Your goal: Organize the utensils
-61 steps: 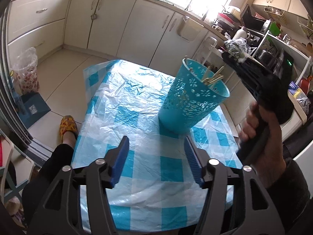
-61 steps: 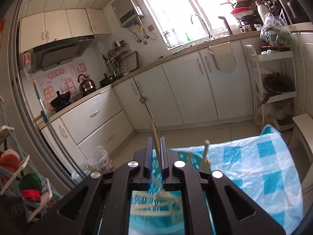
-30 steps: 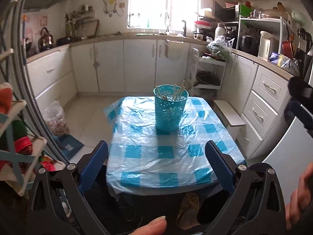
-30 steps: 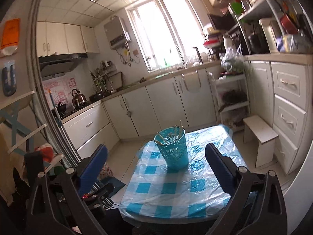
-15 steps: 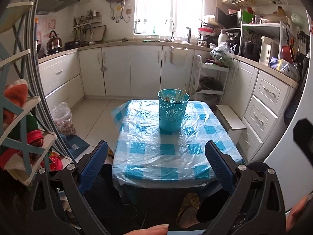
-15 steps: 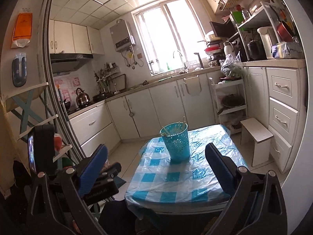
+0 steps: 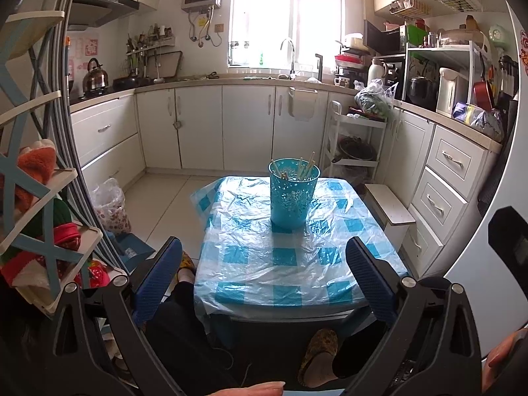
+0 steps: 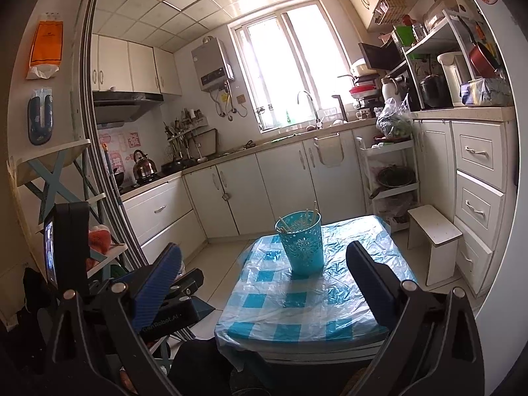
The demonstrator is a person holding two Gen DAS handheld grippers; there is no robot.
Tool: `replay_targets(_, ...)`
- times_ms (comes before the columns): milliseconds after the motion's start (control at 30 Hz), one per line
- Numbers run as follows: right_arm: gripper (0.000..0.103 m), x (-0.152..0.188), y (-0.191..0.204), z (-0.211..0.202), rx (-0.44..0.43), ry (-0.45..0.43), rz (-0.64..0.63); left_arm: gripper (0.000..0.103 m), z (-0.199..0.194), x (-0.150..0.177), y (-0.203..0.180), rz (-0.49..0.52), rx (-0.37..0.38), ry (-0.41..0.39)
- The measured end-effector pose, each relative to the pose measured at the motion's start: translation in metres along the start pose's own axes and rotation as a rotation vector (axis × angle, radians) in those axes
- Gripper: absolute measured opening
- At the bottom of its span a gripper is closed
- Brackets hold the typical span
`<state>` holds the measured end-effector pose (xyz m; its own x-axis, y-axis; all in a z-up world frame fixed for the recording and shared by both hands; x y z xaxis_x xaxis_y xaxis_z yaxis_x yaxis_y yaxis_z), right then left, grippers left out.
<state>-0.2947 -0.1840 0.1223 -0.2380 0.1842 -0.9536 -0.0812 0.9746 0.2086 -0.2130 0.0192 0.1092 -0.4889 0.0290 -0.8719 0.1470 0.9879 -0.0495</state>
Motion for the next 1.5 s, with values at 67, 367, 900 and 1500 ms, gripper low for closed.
replay_targets(67, 0.096, 0.000, 0.001, 0.000, -0.001, 0.004, 0.002, 0.095, 0.000, 0.000, 0.000, 0.000, 0.000, 0.000)
replay_targets(367, 0.096, 0.001, 0.002, 0.000, -0.003, 0.009, 0.002, 0.095, 0.000, 0.000, -0.001, 0.000, 0.000, 0.001)
replay_targets(900, 0.096, 0.007, 0.004, 0.003, -0.012, 0.024, 0.002, 0.095, -0.007, -0.001, 0.004, 0.002, -0.010, -0.004)
replay_targets(1500, 0.096, 0.008, 0.005, 0.003, -0.011, 0.021, 0.000, 0.095, -0.010, 0.000, 0.004, 0.008, -0.017, -0.018)
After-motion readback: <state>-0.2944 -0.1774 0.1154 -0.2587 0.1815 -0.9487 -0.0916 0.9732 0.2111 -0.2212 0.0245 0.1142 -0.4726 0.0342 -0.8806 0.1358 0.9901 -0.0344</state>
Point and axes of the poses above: each gripper's, at about its wrist camera, not at the fingertips, and z roughly the way its jaws point, y to its left, x to its underside, the point moved 2 cm from there along z, roughly the way its jaws point, and after that the axes turned 1 degree about x, right-handed, at the moved point
